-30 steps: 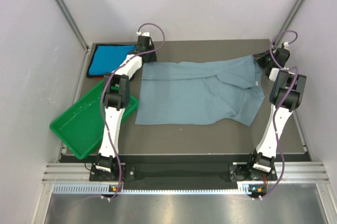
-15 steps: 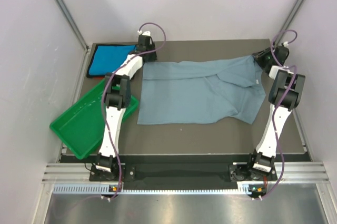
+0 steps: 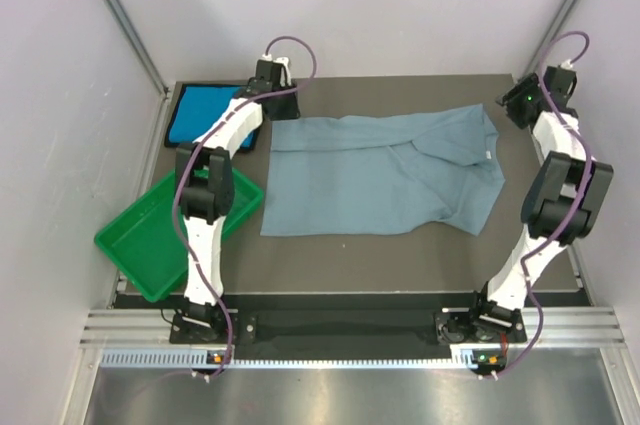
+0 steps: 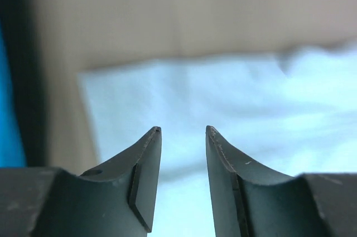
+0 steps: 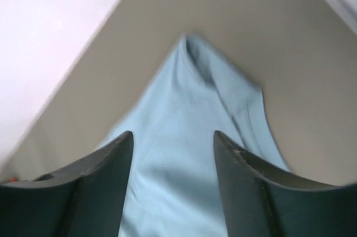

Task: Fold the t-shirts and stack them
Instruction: Fold the tshirt

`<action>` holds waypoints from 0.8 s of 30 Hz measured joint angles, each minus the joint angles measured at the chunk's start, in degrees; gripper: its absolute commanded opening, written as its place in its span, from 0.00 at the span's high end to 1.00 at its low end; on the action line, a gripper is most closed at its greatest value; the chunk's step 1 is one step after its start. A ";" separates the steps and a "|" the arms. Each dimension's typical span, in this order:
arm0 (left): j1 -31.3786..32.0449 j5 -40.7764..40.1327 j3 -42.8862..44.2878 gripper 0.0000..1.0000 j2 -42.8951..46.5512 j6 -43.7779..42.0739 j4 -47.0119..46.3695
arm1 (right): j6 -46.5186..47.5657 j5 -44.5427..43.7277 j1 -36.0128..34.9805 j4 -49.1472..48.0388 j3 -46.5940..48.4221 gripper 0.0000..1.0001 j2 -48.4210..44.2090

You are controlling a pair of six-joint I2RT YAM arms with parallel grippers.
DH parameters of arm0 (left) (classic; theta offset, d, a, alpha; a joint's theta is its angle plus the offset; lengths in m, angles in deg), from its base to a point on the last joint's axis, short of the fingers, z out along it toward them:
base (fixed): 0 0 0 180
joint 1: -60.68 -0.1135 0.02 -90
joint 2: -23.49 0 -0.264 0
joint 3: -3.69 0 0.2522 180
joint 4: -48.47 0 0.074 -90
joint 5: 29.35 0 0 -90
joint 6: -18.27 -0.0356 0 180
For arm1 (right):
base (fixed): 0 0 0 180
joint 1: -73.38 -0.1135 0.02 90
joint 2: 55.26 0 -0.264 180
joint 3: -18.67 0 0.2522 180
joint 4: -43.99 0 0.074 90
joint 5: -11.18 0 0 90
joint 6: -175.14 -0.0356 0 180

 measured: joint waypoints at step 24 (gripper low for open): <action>5.73 10.91 -18.99 0.57 23.69 4.85 1.88 | -4.79 5.07 -5.38 -30.03 -45.53 0.33 -18.82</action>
